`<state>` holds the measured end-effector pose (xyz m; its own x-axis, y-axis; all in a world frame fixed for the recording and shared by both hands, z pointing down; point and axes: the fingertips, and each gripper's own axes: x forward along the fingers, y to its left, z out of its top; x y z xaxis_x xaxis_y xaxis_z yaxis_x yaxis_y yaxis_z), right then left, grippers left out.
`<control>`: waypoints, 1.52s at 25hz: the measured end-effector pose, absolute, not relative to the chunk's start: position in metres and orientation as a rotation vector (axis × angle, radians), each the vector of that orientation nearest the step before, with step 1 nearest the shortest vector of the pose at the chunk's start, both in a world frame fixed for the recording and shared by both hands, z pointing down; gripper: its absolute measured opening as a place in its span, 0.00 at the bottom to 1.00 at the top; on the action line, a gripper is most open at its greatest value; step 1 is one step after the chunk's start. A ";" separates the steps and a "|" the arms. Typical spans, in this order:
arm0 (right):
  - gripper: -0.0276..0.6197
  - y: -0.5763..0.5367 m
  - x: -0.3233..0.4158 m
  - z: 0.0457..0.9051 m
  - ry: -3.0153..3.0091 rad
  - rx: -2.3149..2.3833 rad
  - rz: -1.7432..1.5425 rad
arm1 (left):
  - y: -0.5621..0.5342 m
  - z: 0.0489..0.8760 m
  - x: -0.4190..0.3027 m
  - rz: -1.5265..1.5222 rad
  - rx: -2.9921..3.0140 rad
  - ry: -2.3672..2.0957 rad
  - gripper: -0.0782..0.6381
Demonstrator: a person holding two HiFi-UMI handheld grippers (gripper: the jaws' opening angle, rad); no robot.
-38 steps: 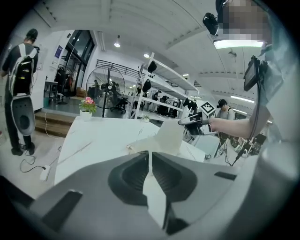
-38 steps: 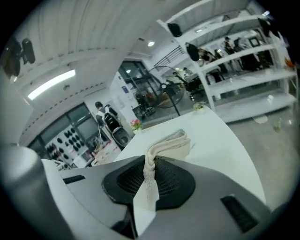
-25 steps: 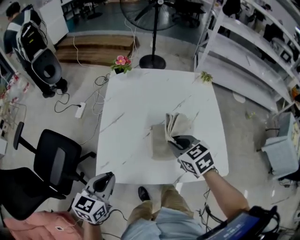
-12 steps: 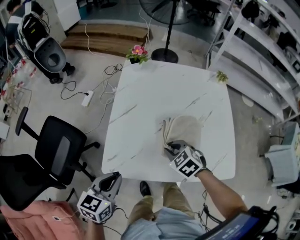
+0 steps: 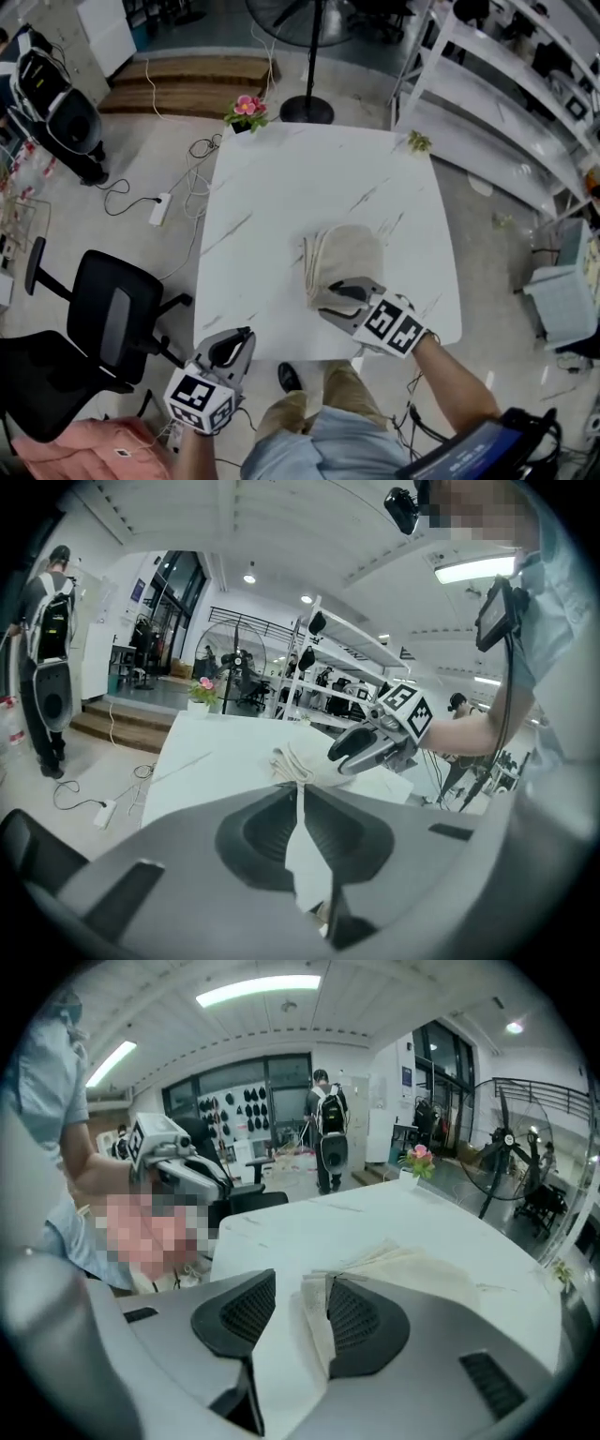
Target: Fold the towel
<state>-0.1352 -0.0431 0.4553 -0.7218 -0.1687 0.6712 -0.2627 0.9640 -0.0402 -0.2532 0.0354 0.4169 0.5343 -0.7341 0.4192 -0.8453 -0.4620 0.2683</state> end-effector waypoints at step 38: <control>0.06 -0.198 -0.156 0.462 -2.353 -0.277 -0.217 | -0.053 0.506 -0.115 0.414 2.095 -1.245 0.17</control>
<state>-0.1559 -0.1978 0.4617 -0.6996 0.1356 0.7016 0.2617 0.9622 0.0750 -0.1151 -0.0534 0.5064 0.4973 -0.6575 0.5660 -0.8655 -0.3311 0.3757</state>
